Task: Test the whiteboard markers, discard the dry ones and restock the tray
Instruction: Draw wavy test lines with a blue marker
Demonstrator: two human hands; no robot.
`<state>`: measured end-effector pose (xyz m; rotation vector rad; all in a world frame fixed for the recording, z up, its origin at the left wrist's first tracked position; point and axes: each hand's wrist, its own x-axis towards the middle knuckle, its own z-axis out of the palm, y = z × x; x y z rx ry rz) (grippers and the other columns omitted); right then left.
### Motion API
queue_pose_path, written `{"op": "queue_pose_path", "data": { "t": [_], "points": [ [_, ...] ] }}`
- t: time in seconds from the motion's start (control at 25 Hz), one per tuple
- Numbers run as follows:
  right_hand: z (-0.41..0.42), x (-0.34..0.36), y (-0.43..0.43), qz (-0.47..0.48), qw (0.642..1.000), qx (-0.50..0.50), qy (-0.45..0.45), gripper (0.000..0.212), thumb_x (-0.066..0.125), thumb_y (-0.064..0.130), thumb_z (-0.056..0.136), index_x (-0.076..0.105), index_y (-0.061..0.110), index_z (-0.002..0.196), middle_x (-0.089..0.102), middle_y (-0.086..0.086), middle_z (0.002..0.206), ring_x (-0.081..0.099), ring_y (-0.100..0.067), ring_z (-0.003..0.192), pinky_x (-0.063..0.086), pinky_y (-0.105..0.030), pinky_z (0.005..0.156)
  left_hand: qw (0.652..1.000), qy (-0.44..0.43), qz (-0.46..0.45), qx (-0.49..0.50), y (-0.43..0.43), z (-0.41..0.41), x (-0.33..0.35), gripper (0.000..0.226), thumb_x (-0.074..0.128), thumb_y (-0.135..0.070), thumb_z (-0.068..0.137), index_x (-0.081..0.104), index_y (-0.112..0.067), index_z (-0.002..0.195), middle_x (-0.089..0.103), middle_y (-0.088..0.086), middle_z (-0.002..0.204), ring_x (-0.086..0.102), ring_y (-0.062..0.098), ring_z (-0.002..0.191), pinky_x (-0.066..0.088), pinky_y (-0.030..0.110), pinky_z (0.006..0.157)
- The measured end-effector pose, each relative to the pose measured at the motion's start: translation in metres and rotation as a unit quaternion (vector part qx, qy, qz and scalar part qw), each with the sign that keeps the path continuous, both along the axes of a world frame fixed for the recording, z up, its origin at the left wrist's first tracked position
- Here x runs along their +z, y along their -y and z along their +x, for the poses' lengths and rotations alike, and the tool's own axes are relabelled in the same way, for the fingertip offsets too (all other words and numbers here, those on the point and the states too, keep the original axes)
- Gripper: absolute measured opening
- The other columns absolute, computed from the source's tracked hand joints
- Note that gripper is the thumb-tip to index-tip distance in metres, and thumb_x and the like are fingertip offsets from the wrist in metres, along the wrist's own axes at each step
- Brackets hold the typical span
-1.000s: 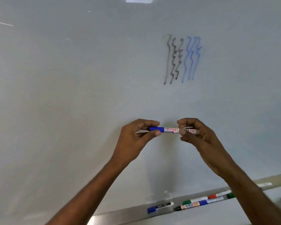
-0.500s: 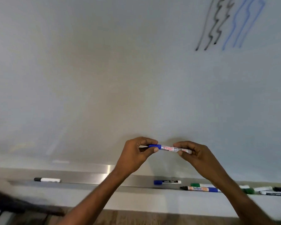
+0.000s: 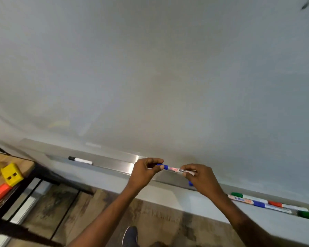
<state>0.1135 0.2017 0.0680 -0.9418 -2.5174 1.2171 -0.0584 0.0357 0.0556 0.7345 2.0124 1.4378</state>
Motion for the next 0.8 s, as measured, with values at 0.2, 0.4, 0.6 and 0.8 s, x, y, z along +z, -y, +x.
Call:
{"op": "queue_pose_path", "data": {
  "t": [0.2,0.4,0.6,0.8],
  "points": [
    [-0.067,-0.042,0.043,0.044,0.992,0.068,0.096,0.023,0.07,0.019,0.093,0.077,0.025,0.114,0.076,0.007,0.107,0.068,-0.009,0.095,0.045,-0.015,0.08,0.997,-0.023,-0.07,0.021,0.046,-0.054,-0.051,0.018,0.079,-0.017,0.087,0.081,-0.015,0.105,0.079,-0.005,0.097,0.07,-0.007,0.085,0.048,0.007,0.077],
    [-0.156,-0.075,0.089,0.037,0.987,0.087,0.134,0.024,0.067,0.017,0.094,0.075,0.027,0.115,0.075,0.002,0.11,0.067,-0.016,0.101,0.052,-0.025,0.089,0.994,-0.042,-0.102,0.024,0.093,-0.135,-0.076,0.017,0.078,-0.018,0.088,0.081,-0.015,0.105,0.079,-0.003,0.098,0.071,0.001,0.086,0.052,0.013,0.079],
    [-0.243,-0.084,0.136,0.053,0.981,0.145,0.115,0.027,0.061,0.014,0.097,0.071,0.024,0.121,0.073,0.003,0.115,0.068,-0.014,0.102,0.047,-0.016,0.088,0.99,-0.058,-0.129,0.014,0.153,-0.218,-0.079,0.03,0.086,-0.028,0.079,0.08,-0.017,0.106,0.077,-0.008,0.098,0.07,-0.003,0.088,0.054,0.011,0.082],
    [-0.315,-0.092,0.175,0.098,0.967,0.221,0.085,0.026,0.059,0.02,0.099,0.068,0.028,0.122,0.074,0.001,0.113,0.069,-0.018,0.102,0.055,-0.029,0.091,0.98,-0.117,-0.159,0.005,0.2,-0.288,-0.078,0.024,0.079,-0.019,0.087,0.076,-0.017,0.111,0.073,-0.011,0.1,0.066,-0.012,0.089,0.053,0.013,0.087]
  ]
}}
